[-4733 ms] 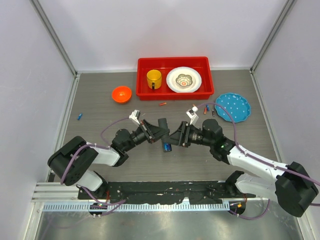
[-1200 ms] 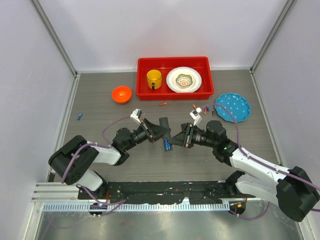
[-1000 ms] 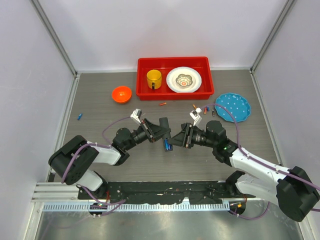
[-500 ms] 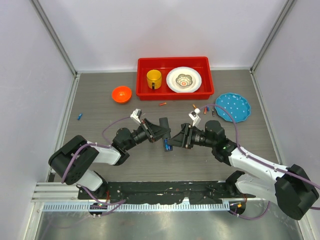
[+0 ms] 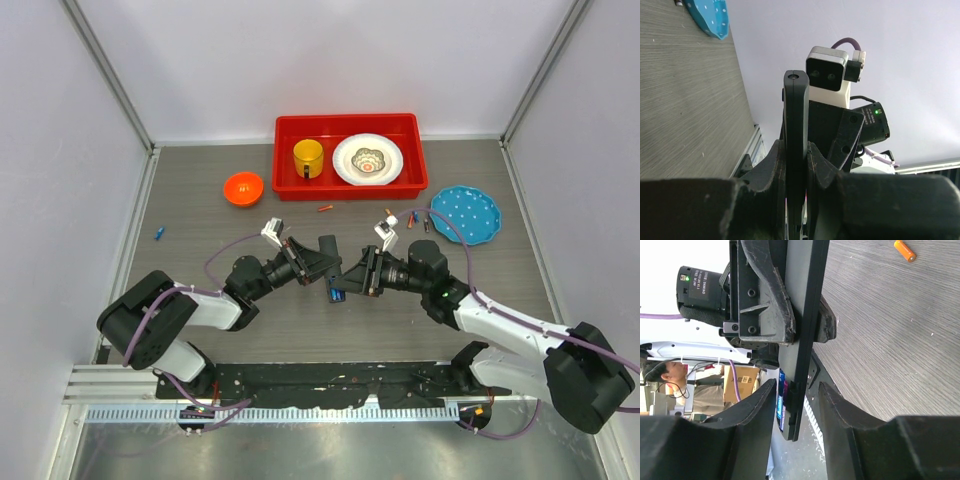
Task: Load the batteries into the remote control
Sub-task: Load the battery into the remote control.
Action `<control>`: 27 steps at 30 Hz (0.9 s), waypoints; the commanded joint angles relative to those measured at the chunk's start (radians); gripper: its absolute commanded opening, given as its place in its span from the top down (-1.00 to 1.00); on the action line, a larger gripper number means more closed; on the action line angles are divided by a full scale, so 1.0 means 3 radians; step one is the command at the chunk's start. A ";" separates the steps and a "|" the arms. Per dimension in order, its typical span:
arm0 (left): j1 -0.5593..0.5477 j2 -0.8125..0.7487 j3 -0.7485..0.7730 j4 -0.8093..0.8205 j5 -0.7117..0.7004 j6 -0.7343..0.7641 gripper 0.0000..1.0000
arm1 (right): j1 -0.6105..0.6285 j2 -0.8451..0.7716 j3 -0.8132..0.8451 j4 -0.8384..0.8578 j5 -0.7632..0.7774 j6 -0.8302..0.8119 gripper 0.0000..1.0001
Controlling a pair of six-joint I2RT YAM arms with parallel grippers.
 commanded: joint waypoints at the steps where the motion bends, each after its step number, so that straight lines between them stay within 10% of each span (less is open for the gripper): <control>1: -0.0011 -0.0069 0.0069 0.0867 0.0035 -0.0008 1.00 | 0.0025 0.0026 0.0066 0.0243 -0.0061 0.0036 0.14; 14: -0.0011 -0.0084 0.0074 0.0867 0.0035 -0.0003 1.00 | 0.0081 0.0098 0.0055 0.0157 0.0041 0.0005 0.57; 22: -0.0011 -0.0084 0.0049 0.0867 0.0029 0.0017 1.00 | 0.0086 0.0000 0.0096 0.0182 0.0067 0.0067 0.00; 27: -0.0006 -0.0094 0.0049 0.0867 0.0029 0.0017 0.99 | 0.0096 0.0072 0.0107 0.0156 -0.0005 0.0031 0.18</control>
